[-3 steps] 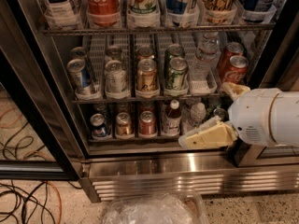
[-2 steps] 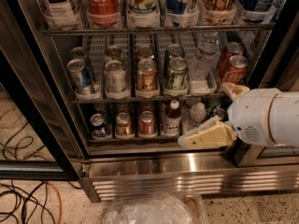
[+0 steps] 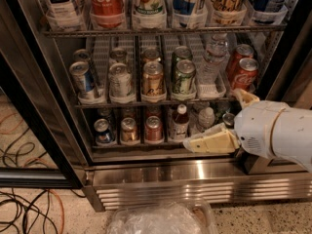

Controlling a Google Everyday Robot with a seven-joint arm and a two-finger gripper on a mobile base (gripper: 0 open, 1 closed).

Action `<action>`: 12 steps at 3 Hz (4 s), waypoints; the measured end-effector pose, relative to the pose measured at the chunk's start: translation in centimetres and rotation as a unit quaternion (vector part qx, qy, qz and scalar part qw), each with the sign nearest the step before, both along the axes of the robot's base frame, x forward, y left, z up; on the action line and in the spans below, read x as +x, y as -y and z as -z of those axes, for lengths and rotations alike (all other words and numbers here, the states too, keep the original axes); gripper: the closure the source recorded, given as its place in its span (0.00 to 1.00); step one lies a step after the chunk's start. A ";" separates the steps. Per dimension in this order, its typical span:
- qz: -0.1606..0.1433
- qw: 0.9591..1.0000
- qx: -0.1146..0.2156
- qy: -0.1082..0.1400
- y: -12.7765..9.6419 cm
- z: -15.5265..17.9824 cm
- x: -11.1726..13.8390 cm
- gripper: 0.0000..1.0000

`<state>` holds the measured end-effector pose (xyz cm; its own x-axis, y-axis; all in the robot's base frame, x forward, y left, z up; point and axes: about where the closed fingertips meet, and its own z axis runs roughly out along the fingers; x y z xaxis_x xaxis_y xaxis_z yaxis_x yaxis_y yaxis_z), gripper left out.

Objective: Pick green can from middle shelf of fridge

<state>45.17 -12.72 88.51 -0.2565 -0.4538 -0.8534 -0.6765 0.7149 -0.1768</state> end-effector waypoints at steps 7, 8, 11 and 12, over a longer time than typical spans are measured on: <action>0.090 0.959 0.190 0.189 -1.6 3.5 6.5 0.00; 0.093 0.950 0.216 0.204 -2.3 3.8 7.1 0.00; 0.110 0.940 0.229 0.230 -3.7 4.4 9.5 0.00; 0.128 0.936 0.228 0.235 -3.2 4.6 10.4 0.00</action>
Offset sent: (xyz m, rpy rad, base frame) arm 0.0371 -0.0085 -0.0197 0.2424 -0.2699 -0.1324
